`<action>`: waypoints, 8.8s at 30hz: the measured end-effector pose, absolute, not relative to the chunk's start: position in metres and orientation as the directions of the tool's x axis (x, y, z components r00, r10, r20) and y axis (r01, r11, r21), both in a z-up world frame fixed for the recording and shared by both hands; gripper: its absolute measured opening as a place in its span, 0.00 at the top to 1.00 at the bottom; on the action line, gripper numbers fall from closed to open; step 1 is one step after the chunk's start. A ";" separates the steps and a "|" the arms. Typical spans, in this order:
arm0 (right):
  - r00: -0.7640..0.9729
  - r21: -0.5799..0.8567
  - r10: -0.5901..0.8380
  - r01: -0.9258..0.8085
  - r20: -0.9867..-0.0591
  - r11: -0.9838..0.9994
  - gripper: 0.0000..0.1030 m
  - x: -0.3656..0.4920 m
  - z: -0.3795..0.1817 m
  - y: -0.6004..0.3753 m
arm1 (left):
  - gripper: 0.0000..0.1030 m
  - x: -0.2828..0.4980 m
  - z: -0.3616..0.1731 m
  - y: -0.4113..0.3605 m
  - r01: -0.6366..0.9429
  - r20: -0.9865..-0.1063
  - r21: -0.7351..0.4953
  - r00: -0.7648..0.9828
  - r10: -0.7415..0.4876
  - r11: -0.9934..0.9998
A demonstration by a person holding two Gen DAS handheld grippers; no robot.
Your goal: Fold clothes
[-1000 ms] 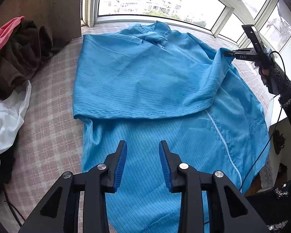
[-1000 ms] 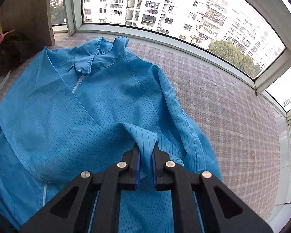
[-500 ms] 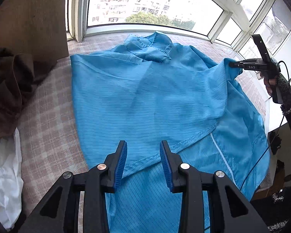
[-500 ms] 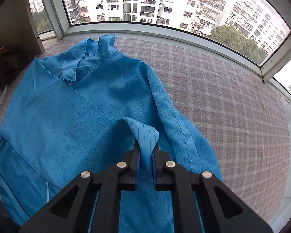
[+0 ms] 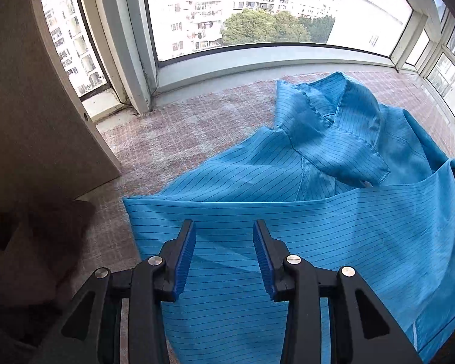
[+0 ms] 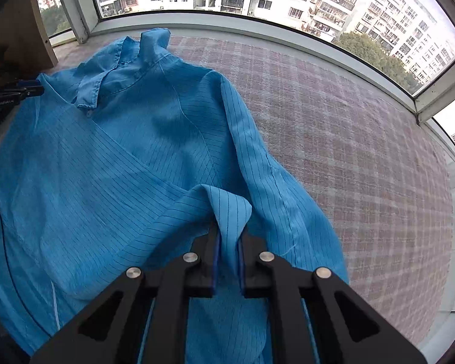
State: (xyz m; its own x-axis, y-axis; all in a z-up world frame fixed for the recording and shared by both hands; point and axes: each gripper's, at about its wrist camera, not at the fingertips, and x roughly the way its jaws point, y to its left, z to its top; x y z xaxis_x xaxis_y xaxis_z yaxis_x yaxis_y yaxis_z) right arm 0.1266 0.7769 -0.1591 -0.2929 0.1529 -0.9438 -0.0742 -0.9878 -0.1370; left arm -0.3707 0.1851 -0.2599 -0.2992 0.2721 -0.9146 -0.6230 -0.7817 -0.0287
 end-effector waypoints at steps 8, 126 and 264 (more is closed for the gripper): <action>-0.310 -0.148 0.159 -0.060 -0.937 -0.987 0.91 0.111 -0.162 0.772 | 1.00 -0.383 -0.279 0.186 -0.593 -0.926 0.022 -0.316 0.207 -0.805; -0.521 0.550 -0.319 -0.381 -0.792 -0.743 0.91 0.289 -0.107 0.844 | 0.99 -0.182 -0.240 0.055 -0.523 -0.911 -0.142 -0.263 0.317 -0.840; -0.375 0.215 -0.125 -0.207 -0.918 -0.954 0.63 0.301 -0.176 0.865 | 0.59 -0.220 -0.214 0.412 -0.913 -0.880 -0.162 -0.039 0.474 -0.376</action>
State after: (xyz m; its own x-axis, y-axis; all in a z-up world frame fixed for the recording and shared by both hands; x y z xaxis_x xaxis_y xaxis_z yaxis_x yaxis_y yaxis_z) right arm 0.3014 0.8650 -0.1764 -0.3752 -0.1253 -0.9184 -0.2070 -0.9545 0.2148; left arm -0.2195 0.4119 -0.2138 -0.0387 0.4738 -0.8798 -0.9125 -0.3755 -0.1621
